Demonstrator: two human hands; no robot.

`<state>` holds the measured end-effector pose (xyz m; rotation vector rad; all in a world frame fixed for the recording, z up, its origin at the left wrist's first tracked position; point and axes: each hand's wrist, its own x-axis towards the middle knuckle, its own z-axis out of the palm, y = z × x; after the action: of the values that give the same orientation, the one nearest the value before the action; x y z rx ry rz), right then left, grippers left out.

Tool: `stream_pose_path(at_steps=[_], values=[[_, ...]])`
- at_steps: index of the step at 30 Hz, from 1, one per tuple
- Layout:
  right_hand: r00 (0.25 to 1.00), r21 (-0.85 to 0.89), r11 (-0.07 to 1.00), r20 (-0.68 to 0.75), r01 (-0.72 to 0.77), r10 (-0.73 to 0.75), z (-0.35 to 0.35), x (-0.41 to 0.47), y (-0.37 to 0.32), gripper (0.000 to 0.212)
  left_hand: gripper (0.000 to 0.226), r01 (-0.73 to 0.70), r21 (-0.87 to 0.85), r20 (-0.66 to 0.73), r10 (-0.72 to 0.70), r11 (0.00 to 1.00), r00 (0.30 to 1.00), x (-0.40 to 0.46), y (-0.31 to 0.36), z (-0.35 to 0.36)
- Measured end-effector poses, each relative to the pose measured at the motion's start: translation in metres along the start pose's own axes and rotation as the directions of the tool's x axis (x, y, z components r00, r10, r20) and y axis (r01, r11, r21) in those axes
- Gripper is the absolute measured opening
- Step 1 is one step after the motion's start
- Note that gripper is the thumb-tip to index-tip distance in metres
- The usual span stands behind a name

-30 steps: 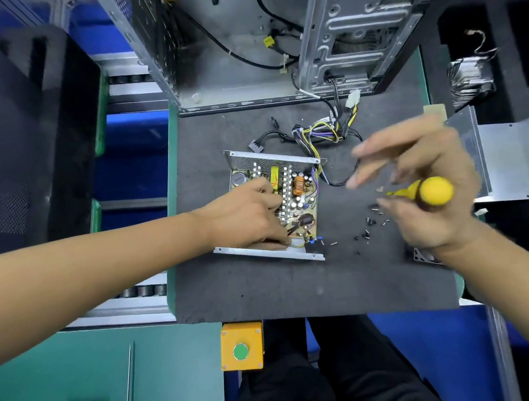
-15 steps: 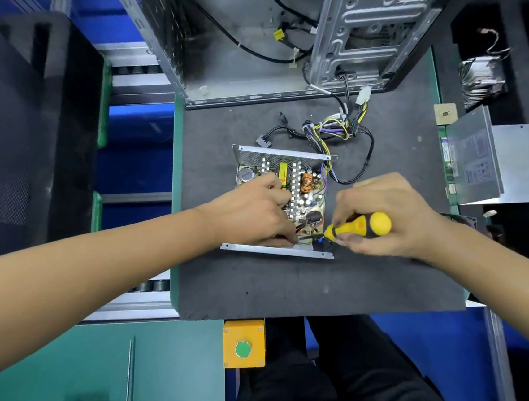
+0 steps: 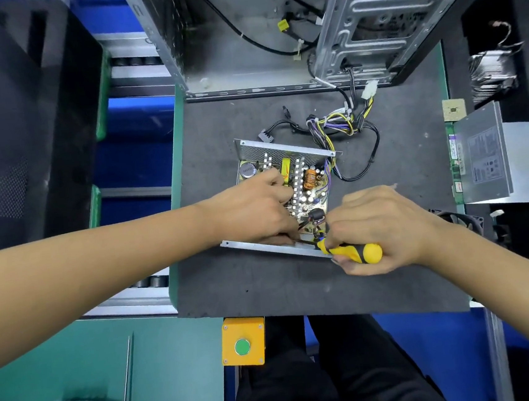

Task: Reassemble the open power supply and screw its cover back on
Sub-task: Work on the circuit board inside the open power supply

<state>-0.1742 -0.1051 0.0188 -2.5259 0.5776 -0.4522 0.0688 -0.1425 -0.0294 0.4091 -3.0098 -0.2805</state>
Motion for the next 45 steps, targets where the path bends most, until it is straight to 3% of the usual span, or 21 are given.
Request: stream_pose_path(at_steps=[8, 20, 37, 45], values=[[0.996, -0.081, 0.995, 0.063, 0.067, -0.062, -0.002, 0.005, -0.004, 0.021, 0.031, 0.003, 0.036, -0.037, -0.002, 0.999, 0.999, 0.0, 0.002, -0.001], [0.999, -0.036, 0.999, -0.018, 0.039, -0.04, 0.005, -0.006, 0.001, 0.022, 0.033, 0.024, -0.043, 0.051, -0.022, 0.999, 0.998, 0.001, 0.004, -0.006], [0.998, -0.069, 0.996, 0.045, 0.05, -0.047, 0.003, 0.001, 0.0, 0.021, 0.031, 0.005, -0.043, -0.017, -0.006, 0.999, 1.0, 0.0, 0.003, -0.004], [0.999, -0.028, 0.999, 0.002, 0.043, -0.043, 0.003, -0.002, 0.001, 0.018, 0.032, 0.009, -0.04, -0.006, -0.009, 0.999, 1.0, 0.0, 0.002, -0.002]])
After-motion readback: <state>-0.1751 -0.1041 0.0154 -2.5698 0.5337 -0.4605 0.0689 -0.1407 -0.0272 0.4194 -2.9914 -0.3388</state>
